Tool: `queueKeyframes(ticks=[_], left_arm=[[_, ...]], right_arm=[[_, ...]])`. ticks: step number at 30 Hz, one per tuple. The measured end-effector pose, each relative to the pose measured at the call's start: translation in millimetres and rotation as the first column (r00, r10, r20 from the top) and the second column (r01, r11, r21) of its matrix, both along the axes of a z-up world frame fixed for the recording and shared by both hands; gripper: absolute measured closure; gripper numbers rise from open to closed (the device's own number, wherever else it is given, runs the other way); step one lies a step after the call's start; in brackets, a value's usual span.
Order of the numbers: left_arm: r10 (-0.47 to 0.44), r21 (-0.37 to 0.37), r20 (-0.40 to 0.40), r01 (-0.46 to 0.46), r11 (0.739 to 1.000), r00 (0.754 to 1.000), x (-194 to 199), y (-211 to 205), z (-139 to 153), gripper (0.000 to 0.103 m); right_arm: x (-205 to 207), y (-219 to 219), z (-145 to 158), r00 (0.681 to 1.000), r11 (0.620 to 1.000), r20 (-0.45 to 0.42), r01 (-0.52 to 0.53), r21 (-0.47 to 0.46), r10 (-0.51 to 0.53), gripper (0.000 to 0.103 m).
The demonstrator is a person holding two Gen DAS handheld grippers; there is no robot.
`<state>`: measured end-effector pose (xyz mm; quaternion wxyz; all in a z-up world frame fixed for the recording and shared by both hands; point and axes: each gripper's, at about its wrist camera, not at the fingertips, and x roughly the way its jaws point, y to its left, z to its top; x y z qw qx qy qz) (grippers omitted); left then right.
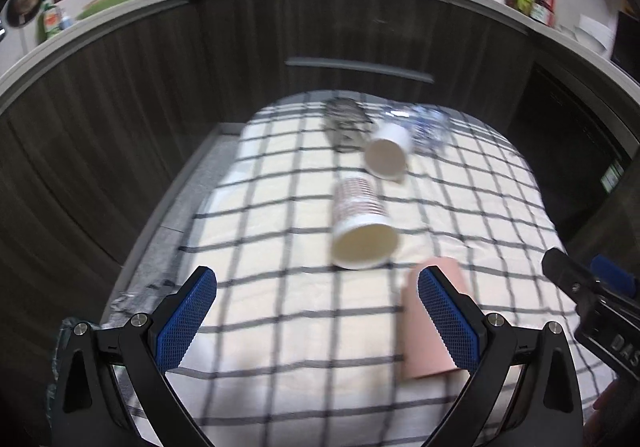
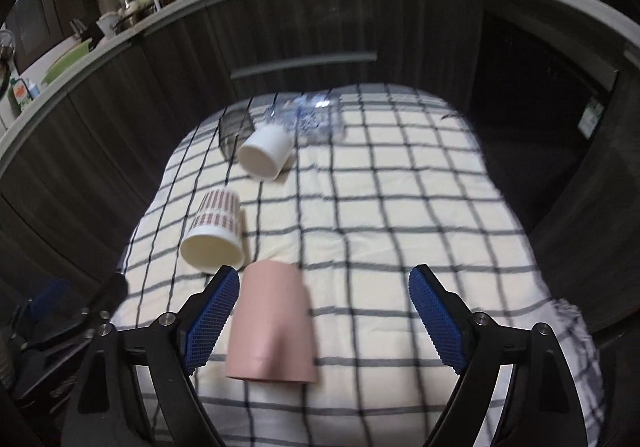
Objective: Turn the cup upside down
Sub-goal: 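Open the right gripper to release the pink cup while the left gripper approaches it, then close the left gripper around the pink cup's body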
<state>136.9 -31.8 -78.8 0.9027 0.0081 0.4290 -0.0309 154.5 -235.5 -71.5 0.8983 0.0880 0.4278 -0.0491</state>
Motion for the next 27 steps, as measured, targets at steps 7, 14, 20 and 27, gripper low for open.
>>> queueKeyframes(ticks=[7,14,20,27], left_arm=[[-0.065,-0.002,-0.082,0.065,0.998,0.994,11,-52,-5,0.000],[-0.130,-0.009,-0.261,0.133,0.991,0.957,35,-89,-23,0.000],[-0.167,-0.033,-0.487,0.173,0.984,0.857,70,-107,-53,0.001],[-0.144,-0.007,-0.676,0.190,0.982,0.722,95,-118,-81,0.002]], right_arm=[[-20,-34,16,0.996,0.998,0.081,0.034,-0.047,-0.030,0.016],[-14,-58,22,0.989,0.998,0.142,0.040,-0.048,-0.033,0.013],[6,-71,24,0.985,1.000,0.172,0.029,-0.006,-0.028,0.013],[34,-80,19,0.988,0.998,0.152,0.001,0.065,-0.011,0.013]])
